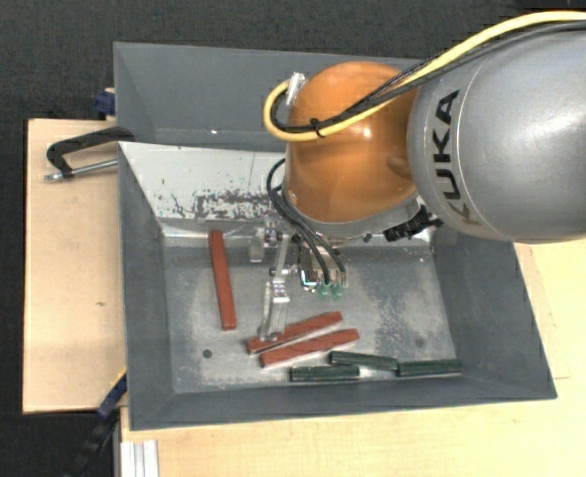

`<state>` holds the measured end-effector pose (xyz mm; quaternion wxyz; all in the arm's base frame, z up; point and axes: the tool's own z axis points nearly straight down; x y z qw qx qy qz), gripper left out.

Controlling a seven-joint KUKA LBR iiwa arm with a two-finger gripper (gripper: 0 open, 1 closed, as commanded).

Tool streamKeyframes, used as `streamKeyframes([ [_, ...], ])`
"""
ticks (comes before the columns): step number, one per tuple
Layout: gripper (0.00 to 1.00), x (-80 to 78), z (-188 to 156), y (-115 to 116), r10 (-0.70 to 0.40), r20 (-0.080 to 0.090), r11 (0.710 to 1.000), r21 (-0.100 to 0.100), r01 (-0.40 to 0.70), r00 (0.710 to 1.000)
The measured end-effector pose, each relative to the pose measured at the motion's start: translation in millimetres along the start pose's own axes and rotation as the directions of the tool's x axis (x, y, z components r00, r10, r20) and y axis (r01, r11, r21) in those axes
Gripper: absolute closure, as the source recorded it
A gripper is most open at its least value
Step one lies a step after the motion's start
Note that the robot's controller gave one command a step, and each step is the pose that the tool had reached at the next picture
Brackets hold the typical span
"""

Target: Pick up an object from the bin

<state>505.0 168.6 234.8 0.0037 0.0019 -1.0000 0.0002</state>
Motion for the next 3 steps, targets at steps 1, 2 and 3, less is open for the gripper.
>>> streamKeyframes([
  [1,0.0,-1.8,-5,-1,0.004,0.009,1.0,-0.002,-0.004,1.0],
  [2,0.0,-3.4,52,-56,-0.124,0.012,0.992,-0.001,0.124,0.992],
  [3,0.0,2.9,73,-70,-0.367,0.007,0.93,0.002,0.367,0.93],
])
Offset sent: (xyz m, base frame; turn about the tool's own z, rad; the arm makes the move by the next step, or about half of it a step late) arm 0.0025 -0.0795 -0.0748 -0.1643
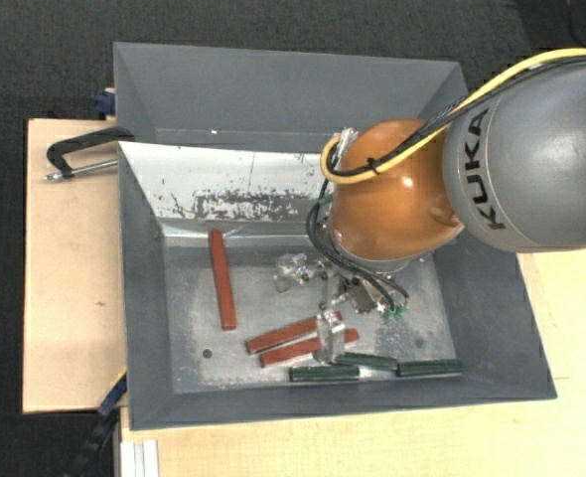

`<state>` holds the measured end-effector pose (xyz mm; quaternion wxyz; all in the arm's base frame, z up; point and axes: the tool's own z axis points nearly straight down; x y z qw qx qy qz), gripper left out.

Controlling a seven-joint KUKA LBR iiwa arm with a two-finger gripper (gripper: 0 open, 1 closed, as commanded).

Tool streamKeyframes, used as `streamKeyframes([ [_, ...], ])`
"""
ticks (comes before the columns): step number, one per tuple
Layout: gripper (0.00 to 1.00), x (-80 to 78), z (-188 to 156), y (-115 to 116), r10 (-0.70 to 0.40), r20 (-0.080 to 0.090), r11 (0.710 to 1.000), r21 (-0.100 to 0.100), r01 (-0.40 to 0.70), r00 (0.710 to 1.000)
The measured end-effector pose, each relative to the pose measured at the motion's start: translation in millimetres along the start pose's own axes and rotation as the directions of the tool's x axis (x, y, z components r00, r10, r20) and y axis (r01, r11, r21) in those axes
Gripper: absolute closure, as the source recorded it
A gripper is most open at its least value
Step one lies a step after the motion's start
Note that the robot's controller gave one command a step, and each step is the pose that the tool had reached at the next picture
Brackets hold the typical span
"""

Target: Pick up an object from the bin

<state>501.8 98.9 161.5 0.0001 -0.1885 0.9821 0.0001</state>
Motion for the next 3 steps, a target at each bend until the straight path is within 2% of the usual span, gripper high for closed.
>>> streamKeyframes([
  [1,0.0,20.4,29,-50,-0.019,0.001,1.0,0.0,0.019,1.0],
  [2,0.0,22.1,94,-46,-0.186,-0.004,0.983,-0.002,0.186,0.983],
  [3,1.0,19.5,88,-31,-0.04,0.006,0.999,0.004,0.04,0.999],
])
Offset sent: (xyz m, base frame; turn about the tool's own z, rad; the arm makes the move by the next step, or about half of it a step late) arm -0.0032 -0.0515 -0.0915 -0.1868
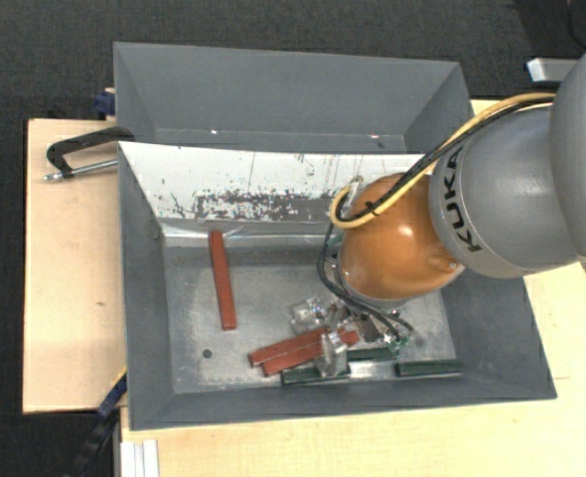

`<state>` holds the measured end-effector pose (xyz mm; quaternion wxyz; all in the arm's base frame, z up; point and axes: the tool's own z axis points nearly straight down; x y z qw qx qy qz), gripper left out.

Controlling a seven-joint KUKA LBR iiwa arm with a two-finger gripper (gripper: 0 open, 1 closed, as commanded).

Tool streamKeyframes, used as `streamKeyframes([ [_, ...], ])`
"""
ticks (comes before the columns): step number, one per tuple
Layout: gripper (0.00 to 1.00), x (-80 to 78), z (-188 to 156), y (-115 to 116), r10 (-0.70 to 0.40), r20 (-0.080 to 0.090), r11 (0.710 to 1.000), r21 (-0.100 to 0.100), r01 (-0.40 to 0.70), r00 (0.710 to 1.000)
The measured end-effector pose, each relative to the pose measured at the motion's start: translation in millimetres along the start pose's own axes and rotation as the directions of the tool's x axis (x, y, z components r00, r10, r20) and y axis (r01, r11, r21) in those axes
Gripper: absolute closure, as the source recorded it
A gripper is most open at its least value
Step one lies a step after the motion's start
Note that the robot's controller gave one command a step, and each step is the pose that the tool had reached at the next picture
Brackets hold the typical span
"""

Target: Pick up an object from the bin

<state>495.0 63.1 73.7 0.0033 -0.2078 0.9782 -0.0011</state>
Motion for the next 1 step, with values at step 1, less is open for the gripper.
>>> streamKeyframes([
  [1,1.0,0.0,0.0,0.0,0.0,0.0,1.0,0.0,0.0,1.0],
])
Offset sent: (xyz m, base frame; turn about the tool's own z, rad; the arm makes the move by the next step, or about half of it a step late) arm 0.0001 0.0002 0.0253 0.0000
